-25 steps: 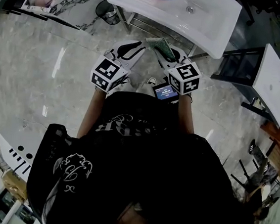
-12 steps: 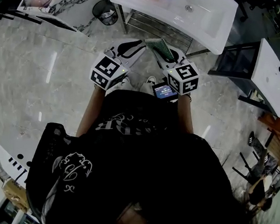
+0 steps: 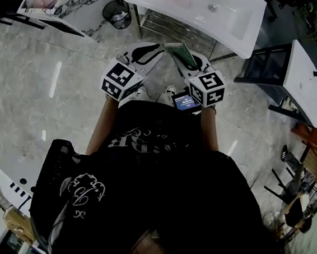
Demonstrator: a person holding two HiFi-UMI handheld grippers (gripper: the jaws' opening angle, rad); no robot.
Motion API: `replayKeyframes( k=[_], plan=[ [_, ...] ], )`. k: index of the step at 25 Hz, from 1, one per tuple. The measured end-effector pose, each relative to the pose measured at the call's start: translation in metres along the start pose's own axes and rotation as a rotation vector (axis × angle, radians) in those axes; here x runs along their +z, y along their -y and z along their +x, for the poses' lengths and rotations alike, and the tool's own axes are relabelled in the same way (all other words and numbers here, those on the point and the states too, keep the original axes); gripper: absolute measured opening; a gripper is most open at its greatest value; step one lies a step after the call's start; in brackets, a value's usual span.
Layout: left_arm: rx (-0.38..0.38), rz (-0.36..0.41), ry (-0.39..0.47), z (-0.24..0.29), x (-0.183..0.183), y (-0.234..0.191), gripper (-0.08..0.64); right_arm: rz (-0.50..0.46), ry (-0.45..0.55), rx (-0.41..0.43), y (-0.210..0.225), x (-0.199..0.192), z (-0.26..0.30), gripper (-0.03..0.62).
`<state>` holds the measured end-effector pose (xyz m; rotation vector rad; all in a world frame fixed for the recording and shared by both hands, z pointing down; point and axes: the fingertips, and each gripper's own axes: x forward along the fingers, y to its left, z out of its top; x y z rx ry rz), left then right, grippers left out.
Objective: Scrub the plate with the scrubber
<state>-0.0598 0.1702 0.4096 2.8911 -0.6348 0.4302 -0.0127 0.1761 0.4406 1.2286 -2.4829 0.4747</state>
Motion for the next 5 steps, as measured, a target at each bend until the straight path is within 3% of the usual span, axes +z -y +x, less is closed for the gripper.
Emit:
replayKeyframes(
  k=[5],
  plan=[
    [-0.007,0.003,-0.004,-0.0009,-0.0018,0.0013,0.089,0.003,0.001,-0.011,0.0003,-0.0011,-0.0012,0.089]
  ],
)
